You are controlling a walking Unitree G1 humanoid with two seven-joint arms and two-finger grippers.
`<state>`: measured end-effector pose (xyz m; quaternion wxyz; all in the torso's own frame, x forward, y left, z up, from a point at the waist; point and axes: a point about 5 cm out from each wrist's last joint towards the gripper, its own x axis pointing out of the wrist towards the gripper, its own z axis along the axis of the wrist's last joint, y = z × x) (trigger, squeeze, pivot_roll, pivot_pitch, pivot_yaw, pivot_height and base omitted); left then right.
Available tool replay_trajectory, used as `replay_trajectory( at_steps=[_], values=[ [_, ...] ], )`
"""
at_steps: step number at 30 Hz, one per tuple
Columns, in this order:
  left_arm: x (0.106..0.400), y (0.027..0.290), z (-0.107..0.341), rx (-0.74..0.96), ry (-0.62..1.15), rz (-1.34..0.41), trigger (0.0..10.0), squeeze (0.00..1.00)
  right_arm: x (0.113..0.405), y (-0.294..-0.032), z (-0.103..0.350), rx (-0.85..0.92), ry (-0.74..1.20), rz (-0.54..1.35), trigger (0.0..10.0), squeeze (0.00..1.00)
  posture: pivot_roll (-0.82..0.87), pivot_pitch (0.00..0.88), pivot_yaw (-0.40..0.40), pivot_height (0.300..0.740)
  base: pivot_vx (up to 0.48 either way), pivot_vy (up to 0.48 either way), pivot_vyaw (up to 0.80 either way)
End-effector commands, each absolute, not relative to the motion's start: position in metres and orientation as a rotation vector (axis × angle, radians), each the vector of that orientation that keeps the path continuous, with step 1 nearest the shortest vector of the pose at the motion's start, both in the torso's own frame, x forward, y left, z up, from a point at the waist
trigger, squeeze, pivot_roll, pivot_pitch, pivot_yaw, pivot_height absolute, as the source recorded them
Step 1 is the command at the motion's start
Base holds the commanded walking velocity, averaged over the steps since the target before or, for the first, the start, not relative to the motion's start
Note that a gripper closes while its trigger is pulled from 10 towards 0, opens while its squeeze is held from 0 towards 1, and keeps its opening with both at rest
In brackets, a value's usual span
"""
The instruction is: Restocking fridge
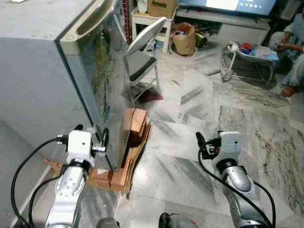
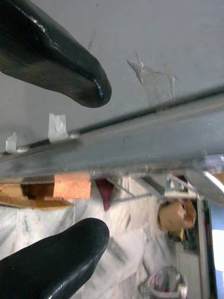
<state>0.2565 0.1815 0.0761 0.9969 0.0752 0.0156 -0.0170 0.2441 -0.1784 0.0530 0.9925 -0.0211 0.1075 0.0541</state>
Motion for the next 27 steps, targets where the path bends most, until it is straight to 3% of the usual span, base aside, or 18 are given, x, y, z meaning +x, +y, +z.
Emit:
replay_trajectory(
  at_steps=[1, 9, 18, 27],
  values=[
    [0.263, 0.185, 0.078, 0.149, 0.025, -0.011, 10.0, 0.00, 0.240, -0.178, 0.052, -0.043, 0.240, 0.129, 10.0, 0.00, 0.08, 0.099, -0.054, 0.740, 0.000, 0.000, 0.00],
    [0.289, 0.178, 0.079, 0.120, 0.022, -0.011, 10.0, 0.00, 0.235, -0.176, 0.063, -0.009, 0.199, 0.142, 10.0, 0.00, 0.05, 0.109, -0.053, 0.740, 0.000, 0.000, 0.00],
    [0.293, 0.174, 0.080, 0.116, 0.015, -0.042, 10.0, 0.00, 0.235, -0.179, 0.065, -0.015, 0.206, 0.134, 10.0, 0.00, 0.05, 0.119, -0.058, 0.740, 0.000, 0.000, 0.00],
    [0.306, 0.141, 0.089, 0.139, -0.035, -0.185, 10.0, 0.00, 0.208, -0.189, 0.036, -0.062, 0.409, 0.151, 10.0, 0.00, 0.04, 0.121, -0.053, 0.740, 0.000, 0.000, 0.00]
  ],
)
